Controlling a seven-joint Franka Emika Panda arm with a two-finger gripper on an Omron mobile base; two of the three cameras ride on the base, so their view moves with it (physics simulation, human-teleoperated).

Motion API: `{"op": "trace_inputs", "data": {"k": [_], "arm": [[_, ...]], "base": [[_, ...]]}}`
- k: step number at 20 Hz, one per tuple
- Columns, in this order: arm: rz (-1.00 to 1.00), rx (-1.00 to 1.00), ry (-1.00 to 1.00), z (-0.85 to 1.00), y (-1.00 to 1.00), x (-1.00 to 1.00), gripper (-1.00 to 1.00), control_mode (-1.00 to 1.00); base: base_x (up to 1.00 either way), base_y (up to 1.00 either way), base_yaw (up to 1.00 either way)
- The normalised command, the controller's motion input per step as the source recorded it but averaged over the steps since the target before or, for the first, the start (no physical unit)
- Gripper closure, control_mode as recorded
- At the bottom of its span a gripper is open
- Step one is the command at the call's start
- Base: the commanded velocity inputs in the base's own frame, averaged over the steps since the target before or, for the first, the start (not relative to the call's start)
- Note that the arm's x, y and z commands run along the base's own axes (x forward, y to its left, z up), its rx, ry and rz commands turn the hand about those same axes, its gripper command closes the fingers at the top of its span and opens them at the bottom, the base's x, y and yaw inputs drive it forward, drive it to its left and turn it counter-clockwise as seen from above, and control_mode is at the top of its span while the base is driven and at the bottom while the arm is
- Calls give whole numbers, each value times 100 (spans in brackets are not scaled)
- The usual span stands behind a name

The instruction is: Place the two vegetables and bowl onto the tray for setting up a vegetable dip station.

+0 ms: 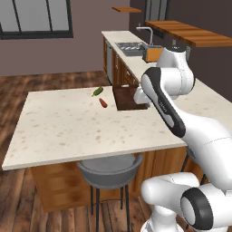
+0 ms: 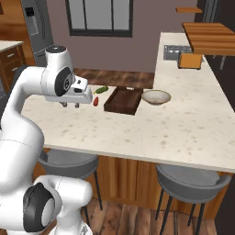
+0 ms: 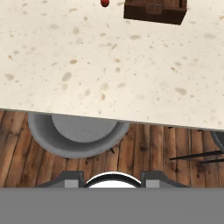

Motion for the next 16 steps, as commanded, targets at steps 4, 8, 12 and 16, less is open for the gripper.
{"op": "trace_inputs", "data": {"k": [4,8,12,16], "arm": [[0,0,0,0,0,0,-100,100],[0,0,0,0,0,0,-100,100],[0,0,0,0,0,0,-100,100],[0,0,0,0,0,0,-100,100]], "base": [[0,0,0],[-1,0,0],[-18,1,0],[-31,12,0]]}}
